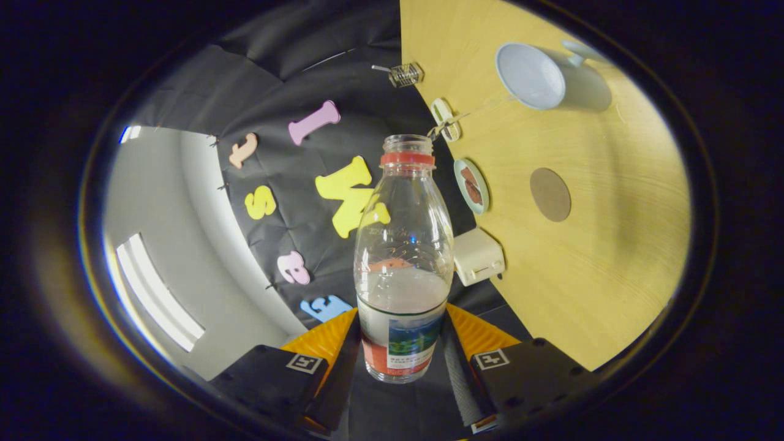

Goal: Take the bottle from table, then pour the juice into the cup, finally place the bottle on the coaster

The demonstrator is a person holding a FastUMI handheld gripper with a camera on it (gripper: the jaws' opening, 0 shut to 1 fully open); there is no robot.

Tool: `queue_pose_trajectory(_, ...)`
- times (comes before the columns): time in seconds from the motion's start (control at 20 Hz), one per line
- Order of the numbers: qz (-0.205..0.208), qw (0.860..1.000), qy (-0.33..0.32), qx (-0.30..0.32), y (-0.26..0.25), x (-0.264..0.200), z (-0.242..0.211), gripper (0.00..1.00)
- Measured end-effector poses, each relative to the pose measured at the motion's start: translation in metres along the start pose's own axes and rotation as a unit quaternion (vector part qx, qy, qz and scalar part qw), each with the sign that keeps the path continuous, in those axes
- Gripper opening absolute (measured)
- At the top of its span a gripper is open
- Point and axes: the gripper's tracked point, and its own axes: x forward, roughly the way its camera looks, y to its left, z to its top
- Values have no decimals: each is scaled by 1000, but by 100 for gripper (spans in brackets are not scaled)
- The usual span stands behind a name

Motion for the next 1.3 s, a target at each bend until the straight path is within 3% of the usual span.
queue_pose_trajectory(1.3, -2, 997, -23, 71, 27, -1, 19, 75)
